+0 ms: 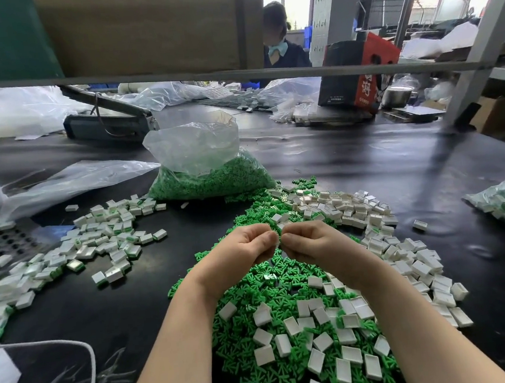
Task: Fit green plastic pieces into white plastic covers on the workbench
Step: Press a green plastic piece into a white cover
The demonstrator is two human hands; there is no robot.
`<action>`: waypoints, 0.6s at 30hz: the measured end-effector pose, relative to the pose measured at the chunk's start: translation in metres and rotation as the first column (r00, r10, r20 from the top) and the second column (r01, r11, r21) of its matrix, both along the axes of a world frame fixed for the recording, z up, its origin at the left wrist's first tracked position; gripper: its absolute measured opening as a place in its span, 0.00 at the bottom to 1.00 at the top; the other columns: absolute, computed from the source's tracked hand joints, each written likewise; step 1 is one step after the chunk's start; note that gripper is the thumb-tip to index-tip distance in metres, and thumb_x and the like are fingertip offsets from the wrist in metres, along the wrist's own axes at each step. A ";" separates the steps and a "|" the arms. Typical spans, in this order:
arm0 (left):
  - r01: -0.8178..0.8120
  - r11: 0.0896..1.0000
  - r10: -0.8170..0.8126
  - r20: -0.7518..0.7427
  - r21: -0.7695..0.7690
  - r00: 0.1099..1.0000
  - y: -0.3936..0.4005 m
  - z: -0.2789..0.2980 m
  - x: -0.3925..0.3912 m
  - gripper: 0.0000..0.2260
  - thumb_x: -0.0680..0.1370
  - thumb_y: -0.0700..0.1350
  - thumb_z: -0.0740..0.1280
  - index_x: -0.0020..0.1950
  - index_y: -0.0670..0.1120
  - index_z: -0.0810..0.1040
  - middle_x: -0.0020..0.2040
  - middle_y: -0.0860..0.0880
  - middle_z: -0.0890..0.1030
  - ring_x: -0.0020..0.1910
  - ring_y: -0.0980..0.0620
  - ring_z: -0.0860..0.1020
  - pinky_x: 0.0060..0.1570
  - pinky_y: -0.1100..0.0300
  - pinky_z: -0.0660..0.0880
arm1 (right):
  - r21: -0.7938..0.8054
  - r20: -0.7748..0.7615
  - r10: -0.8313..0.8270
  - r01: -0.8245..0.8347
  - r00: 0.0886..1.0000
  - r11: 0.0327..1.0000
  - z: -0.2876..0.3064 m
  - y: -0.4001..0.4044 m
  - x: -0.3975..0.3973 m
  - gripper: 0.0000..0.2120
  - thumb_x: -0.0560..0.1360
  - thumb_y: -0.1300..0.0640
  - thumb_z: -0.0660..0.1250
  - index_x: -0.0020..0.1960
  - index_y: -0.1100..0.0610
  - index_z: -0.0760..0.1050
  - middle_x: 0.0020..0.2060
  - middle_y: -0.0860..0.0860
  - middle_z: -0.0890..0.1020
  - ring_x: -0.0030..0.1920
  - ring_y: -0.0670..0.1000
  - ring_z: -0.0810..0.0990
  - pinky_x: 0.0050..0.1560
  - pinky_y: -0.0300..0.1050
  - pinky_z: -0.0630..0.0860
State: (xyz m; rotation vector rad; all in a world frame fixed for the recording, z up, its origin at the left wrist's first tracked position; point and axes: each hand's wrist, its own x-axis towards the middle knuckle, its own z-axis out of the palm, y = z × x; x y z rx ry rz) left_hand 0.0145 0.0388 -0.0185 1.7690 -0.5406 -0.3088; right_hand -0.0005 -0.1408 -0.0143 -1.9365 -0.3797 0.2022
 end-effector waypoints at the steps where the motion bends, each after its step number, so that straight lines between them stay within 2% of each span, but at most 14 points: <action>1: 0.000 1.000 0.000 0.006 0.012 1.000 0.001 0.000 0.000 0.14 0.83 0.41 0.59 0.37 0.46 0.71 0.29 0.58 0.68 0.29 0.60 0.66 0.32 0.71 0.64 | -0.010 0.008 0.006 -0.006 1.000 1.000 0.000 0.000 0.000 0.13 0.81 0.60 0.61 0.46 0.71 0.72 0.36 0.56 0.70 0.40 0.54 0.67 0.47 0.52 0.65; 4: 0.008 0.996 -0.012 0.034 0.093 0.999 0.004 -0.002 0.001 0.13 0.83 0.44 0.61 0.39 0.46 0.71 0.31 0.55 0.67 0.33 0.54 0.63 0.34 0.61 0.61 | -0.082 0.044 0.039 -0.036 0.998 0.996 0.001 0.001 0.000 0.12 0.81 0.61 0.61 0.42 0.68 0.72 0.35 0.55 0.69 0.38 0.53 0.66 0.43 0.50 0.64; 7: 0.028 0.993 -0.030 0.023 0.118 0.999 0.005 -0.001 0.001 0.13 0.82 0.44 0.61 0.37 0.48 0.71 0.31 0.56 0.68 0.34 0.54 0.64 0.39 0.58 0.63 | -0.129 0.075 0.070 -0.060 0.995 0.990 0.002 0.001 -0.001 0.14 0.81 0.62 0.61 0.36 0.58 0.72 0.33 0.53 0.69 0.36 0.51 0.66 0.41 0.48 0.64; 10: 0.036 0.995 -0.037 0.016 0.095 0.999 0.006 0.001 0.001 0.12 0.82 0.45 0.62 0.37 0.49 0.72 0.33 0.53 0.69 0.38 0.51 0.65 0.46 0.51 0.63 | -0.143 0.090 0.081 -0.067 0.993 0.987 0.003 0.000 -0.002 0.13 0.81 0.62 0.61 0.37 0.60 0.72 0.33 0.53 0.70 0.36 0.51 0.67 0.41 0.48 0.64; 16: 0.024 0.999 -0.025 0.027 0.046 0.999 0.005 0.001 -0.001 0.10 0.83 0.42 0.61 0.43 0.41 0.73 0.37 0.48 0.67 0.39 0.50 0.65 0.45 0.53 0.64 | -0.079 0.040 0.053 -0.050 0.998 0.996 0.001 -0.001 0.001 0.11 0.81 0.60 0.61 0.43 0.65 0.73 0.34 0.54 0.70 0.38 0.52 0.66 0.43 0.49 0.65; 18: 0.008 0.999 -0.010 0.027 0.039 1.000 0.004 0.001 -0.001 0.11 0.83 0.42 0.61 0.41 0.44 0.73 0.34 0.52 0.68 0.36 0.54 0.66 0.41 0.60 0.65 | -0.026 -0.019 0.034 -0.034 0.999 0.999 -0.001 0.000 0.001 0.10 0.82 0.60 0.60 0.46 0.66 0.75 0.34 0.51 0.73 0.38 0.52 0.68 0.43 0.48 0.67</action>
